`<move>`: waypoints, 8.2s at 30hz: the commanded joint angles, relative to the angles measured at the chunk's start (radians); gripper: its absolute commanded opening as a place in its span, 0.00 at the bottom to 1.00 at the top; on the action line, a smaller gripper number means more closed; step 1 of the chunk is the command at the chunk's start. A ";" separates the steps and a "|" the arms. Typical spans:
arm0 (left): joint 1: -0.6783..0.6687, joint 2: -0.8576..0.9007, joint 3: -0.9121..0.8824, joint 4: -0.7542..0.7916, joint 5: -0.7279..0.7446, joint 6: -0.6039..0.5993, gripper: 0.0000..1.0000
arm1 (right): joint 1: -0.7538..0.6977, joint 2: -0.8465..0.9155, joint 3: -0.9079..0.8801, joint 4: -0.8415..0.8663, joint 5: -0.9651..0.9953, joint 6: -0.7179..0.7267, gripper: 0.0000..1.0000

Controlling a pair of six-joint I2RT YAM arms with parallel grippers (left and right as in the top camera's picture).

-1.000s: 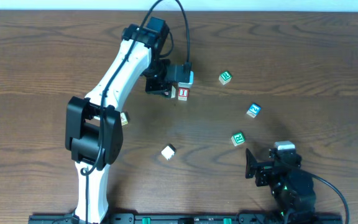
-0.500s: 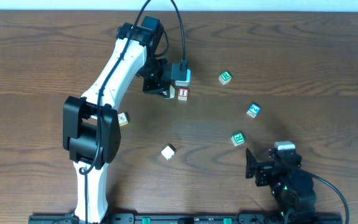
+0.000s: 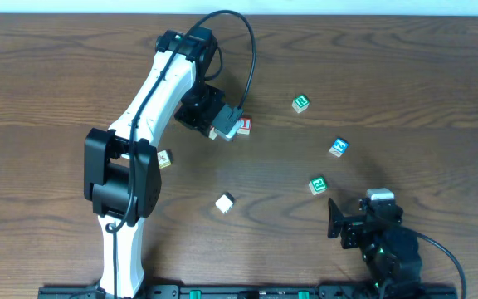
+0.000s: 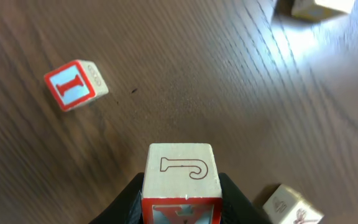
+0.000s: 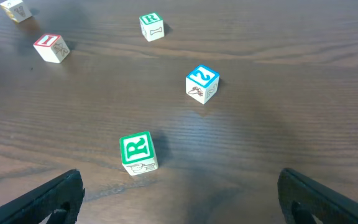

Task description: Spell out Ai2

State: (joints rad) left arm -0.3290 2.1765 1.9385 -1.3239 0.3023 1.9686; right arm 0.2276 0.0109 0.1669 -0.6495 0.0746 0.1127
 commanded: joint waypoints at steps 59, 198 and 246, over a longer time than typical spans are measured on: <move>-0.057 0.191 -0.010 0.251 -0.106 0.140 0.07 | -0.015 -0.005 -0.011 -0.001 -0.008 -0.013 0.99; -0.110 0.073 -0.195 0.448 -0.292 -2.932 0.37 | -0.015 -0.005 -0.011 -0.001 -0.008 -0.013 0.99; -0.137 0.073 -0.195 0.449 -0.257 -2.327 0.28 | -0.015 -0.005 -0.011 -0.001 -0.008 -0.013 0.99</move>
State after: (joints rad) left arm -0.4603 2.2288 1.7412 -0.8631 0.0452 -0.3801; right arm 0.2276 0.0109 0.1669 -0.6498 0.0746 0.1127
